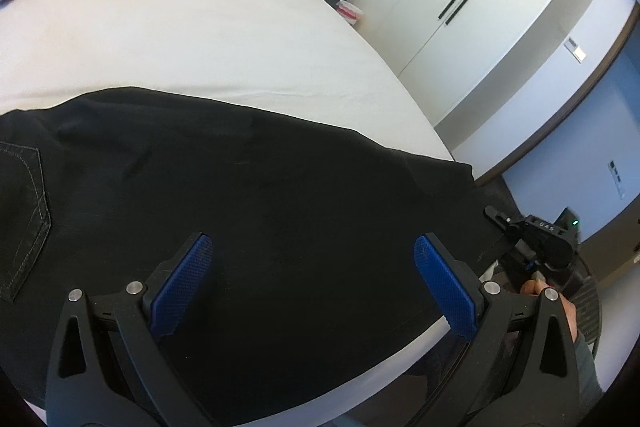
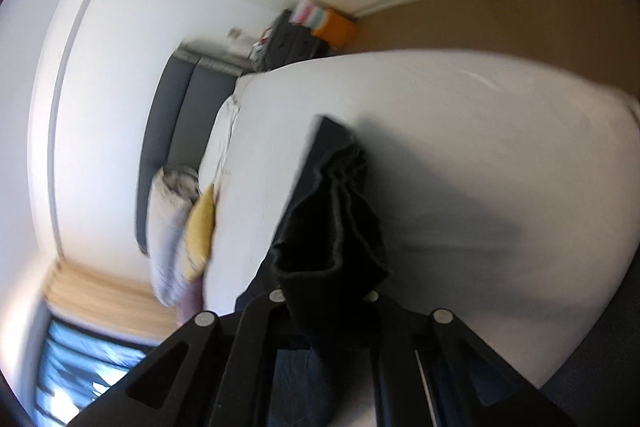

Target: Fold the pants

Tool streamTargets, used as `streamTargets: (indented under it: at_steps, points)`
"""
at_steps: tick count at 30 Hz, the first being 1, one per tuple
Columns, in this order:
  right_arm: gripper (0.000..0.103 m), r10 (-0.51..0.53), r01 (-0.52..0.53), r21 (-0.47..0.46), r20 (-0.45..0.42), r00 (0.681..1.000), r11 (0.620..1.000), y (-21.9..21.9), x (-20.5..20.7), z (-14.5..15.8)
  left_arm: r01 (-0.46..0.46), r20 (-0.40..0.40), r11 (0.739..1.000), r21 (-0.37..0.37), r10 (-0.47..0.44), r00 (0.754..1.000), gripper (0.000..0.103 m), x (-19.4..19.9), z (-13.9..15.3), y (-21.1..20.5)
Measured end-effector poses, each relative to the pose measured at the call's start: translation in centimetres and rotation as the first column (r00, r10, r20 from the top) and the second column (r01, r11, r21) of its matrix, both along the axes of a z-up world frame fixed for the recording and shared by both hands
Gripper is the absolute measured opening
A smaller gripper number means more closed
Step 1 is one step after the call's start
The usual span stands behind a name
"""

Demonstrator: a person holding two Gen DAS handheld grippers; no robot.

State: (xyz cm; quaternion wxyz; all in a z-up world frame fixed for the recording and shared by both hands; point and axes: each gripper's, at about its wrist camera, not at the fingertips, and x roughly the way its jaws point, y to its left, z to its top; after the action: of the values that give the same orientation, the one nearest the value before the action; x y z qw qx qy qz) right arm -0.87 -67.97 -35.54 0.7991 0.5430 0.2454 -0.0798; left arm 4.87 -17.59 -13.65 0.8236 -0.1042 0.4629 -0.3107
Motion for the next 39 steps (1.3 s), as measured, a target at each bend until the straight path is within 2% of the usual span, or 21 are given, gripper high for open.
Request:
streamTargets:
  at_steps: [2,4,5,6,7,8,12,14,16,20,22,26,31,32,33,34,36,37,39]
  points:
    - [0.006,0.077,-0.08,-0.144,-0.024,0.997,0.986,2.4,1.4,2.2,-0.014,-0.009,1.0,-0.022,0.014,1.0,0.103,0.5,-0.2,0.6]
    - [0.006,0.191,-0.207,-0.311,-0.079,0.978,0.928,6.2,3.7,4.7,-0.04,-0.016,0.998,-0.044,0.039,0.999,0.103,1.1,-0.2,1.3]
    - [0.006,0.246,-0.276,-0.398,-0.124,0.961,0.875,8.6,4.8,5.5,-0.05,-0.017,0.997,-0.053,0.049,0.999,0.103,1.4,-0.2,1.6]
    - [0.006,0.293,-0.343,-0.487,-0.178,0.939,0.803,11.1,5.5,5.9,-0.059,-0.02,0.996,-0.06,0.058,0.998,0.103,1.7,-0.2,1.8]
    - [0.006,0.335,-0.412,-0.564,-0.241,0.911,0.715,13.8,6.3,6.0,-0.064,-0.025,0.996,-0.067,0.063,0.998,0.103,2.0,-0.2,2.0]
    - [0.006,0.367,-0.463,-0.594,-0.284,0.886,0.658,15.9,6.8,5.4,-0.064,-0.033,0.995,-0.076,0.062,0.998,0.103,2.2,-0.3,2.1]
    - [0.006,0.403,-0.535,-0.586,-0.353,0.844,0.608,18.9,7.3,3.0,-0.049,-0.098,0.987,-0.151,0.034,0.995,0.103,3.1,-1.0,1.9]
    - [0.006,0.402,-0.539,-0.601,-0.361,0.842,0.589,19.1,7.3,2.7,-0.038,-0.158,0.979,-0.199,0.006,0.987,0.103,4.0,-1.6,1.1]
    - [0.006,0.398,-0.531,-0.609,-0.352,0.847,0.589,19.0,7.2,3.1,-0.019,-0.206,0.977,-0.212,-0.026,0.978,0.103,4.9,-2.2,0.0]
    - [0.006,0.393,-0.523,-0.654,-0.351,0.85,0.546,20.0,6.5,3.7,0.022,-0.3,0.97,-0.242,-0.096,0.949,0.103,6.8,-3.3,-2.9]
    - [0.006,0.396,-0.524,-0.669,-0.352,0.848,0.527,20.2,6.1,3.7,0.05,-0.316,0.971,-0.233,-0.124,0.941,0.103,7.5,-3.9,-4.0]
    - [0.006,0.397,-0.52,-0.702,-0.353,0.848,0.487,20.7,5.7,3.9,0.099,-0.325,0.981,-0.166,-0.15,0.934,0.103,9.5,-4.3,-6.7]
    - [0.006,0.403,-0.522,-0.709,-0.353,0.845,0.474,21.2,5.6,3.9,0.153,-0.332,0.98,-0.126,-0.187,0.925,0.099,11.3,-4.7,-9.3]
    - [0.006,0.405,-0.522,-0.709,-0.351,0.844,0.474,21.2,5.7,4.0,0.159,-0.33,0.98,-0.122,-0.192,0.924,0.094,11.5,-4.8,-9.6]
    - [0.006,0.407,-0.522,-0.71,-0.35,0.844,0.473,21.3,5.8,4.1,0.176,-0.332,0.976,-0.127,-0.209,0.92,0.074,11.7,-4.9,-10.0]
    - [0.006,0.411,-0.523,-0.712,-0.347,0.843,0.47,21.5,5.7,4.2,0.187,-0.336,0.974,-0.128,-0.22,0.916,0.049,11.8,-4.9,-10.1]
    - [0.006,0.418,-0.523,-0.719,-0.344,0.84,0.458,22.0,5.7,4.4,0.203,-0.346,0.973,-0.108,-0.228,0.91,0.023,12.0,-5.4,-10.4]
    - [0.006,0.421,-0.521,-0.728,-0.344,0.839,0.446,22.4,5.6,4.6,0.204,-0.345,0.972,-0.114,-0.231,0.91,0.015,12.1,-5.5,-10.3]
    - [0.006,0.429,-0.522,-0.735,-0.341,0.836,0.433,22.9,5.5,4.9,0.2,-0.342,0.972,-0.126,-0.232,0.911,0.01,12.3,-5.6,-9.7]
